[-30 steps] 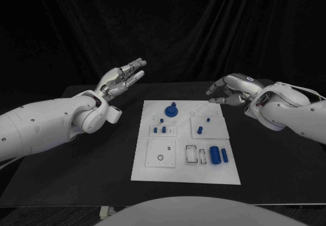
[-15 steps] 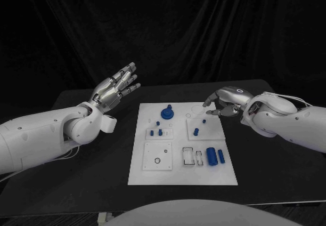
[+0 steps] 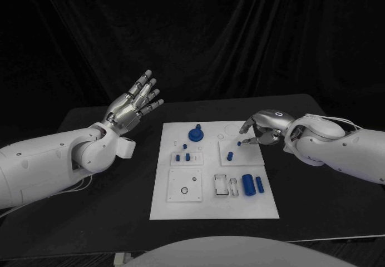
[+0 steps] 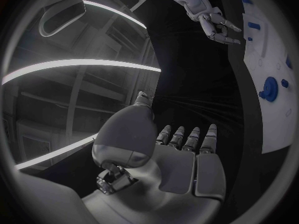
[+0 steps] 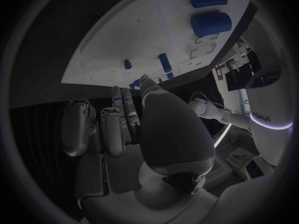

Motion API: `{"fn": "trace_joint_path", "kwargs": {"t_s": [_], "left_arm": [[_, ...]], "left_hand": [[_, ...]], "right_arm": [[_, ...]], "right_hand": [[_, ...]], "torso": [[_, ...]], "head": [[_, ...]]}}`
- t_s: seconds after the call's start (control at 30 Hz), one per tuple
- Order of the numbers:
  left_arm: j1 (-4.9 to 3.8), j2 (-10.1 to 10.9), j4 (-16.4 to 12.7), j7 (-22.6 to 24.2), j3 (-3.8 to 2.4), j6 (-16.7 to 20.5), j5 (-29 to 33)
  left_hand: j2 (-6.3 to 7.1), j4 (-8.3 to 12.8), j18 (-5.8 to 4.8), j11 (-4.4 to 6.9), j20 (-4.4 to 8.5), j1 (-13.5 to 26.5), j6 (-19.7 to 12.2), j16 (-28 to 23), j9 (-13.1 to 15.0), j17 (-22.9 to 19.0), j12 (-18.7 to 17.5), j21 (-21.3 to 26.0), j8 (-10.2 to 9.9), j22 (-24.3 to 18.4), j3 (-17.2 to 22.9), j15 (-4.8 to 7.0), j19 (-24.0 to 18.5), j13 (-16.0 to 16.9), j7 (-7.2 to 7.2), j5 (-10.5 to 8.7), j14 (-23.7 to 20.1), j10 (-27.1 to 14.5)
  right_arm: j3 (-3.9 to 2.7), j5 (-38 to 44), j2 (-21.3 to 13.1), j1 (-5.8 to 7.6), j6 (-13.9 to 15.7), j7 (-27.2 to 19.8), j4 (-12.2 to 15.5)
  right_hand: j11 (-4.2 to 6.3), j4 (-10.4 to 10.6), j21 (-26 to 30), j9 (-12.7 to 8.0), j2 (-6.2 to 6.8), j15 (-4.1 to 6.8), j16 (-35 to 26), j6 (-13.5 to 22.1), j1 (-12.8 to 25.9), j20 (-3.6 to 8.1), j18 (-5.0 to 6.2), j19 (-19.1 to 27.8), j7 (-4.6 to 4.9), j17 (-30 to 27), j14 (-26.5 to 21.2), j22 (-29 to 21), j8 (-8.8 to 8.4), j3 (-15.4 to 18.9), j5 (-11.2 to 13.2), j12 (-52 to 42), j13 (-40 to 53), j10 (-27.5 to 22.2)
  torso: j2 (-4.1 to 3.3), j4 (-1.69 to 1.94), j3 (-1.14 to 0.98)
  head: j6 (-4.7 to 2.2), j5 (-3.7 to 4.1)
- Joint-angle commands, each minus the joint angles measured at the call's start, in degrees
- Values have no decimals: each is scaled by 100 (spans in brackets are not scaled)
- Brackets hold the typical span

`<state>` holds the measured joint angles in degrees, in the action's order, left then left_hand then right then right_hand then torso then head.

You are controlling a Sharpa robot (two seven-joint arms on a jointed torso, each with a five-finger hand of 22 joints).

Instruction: Assemble the parts on the task board

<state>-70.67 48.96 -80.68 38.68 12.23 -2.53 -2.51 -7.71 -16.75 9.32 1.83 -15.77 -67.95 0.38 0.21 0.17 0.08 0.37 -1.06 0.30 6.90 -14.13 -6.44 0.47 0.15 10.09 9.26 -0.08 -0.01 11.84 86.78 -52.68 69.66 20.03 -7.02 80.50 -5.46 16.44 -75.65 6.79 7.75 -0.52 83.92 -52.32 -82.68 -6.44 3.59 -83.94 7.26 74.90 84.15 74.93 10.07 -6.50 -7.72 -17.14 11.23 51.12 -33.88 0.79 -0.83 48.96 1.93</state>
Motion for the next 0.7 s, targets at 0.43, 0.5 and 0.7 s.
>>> {"fn": "trace_joint_path", "kwargs": {"t_s": [0.43, 0.5, 0.7], "left_arm": [[11, 13, -18, 878, -7, -13, 88], [11, 16, -18, 861, -7, -21, 88], [13, 5, -9, 766, -7, -103, 87]], "left_hand": [[-24, 1, 101, -30, 177, 29, 62, -21, 9, -8, 71, 26, -4, -55, 26, 5, 13, 12, -337, -23, 8, -4], [-21, 3, 97, -25, 183, -1, 89, -21, 15, -8, 73, 26, 1, -61, 33, 12, 15, 12, -385, 31, 8, -3], [-34, 8, 90, -287, 16, -442, 238, -21, 40, -8, 105, 21, 26, -61, 118, -116, 29, 19, -754, 558, 8, 0]], "right_arm": [[-2, 91, 173, -151, 55, 160, -174], [-2, 91, 179, -156, 66, 166, -182], [-2, 91, 219, -185, 15, 176, -231]], "right_hand": [[-15, -26, -67, -26, 12, 21, 59, 141, -71, 21, -24, -54, -50, 547, 301, 1062, -120, -123, -89, -77, -25, 13], [-20, -30, -53, -31, 17, 22, 55, 174, -81, 21, -21, -48, -68, 538, 298, 1058, -139, -131, -102, -80, -29, -6], [-25, -101, 8, -16, 3, 12, 26, 178, -238, 14, -6, -17, -82, 474, 271, 1039, -146, -264, -845, -150, -55, -21]], "torso": [[0, -2, 0], [-1, -2, 0], [-1, -3, 1]], "head": [[-41, 3], [-45, 4], [-41, 19]]}}
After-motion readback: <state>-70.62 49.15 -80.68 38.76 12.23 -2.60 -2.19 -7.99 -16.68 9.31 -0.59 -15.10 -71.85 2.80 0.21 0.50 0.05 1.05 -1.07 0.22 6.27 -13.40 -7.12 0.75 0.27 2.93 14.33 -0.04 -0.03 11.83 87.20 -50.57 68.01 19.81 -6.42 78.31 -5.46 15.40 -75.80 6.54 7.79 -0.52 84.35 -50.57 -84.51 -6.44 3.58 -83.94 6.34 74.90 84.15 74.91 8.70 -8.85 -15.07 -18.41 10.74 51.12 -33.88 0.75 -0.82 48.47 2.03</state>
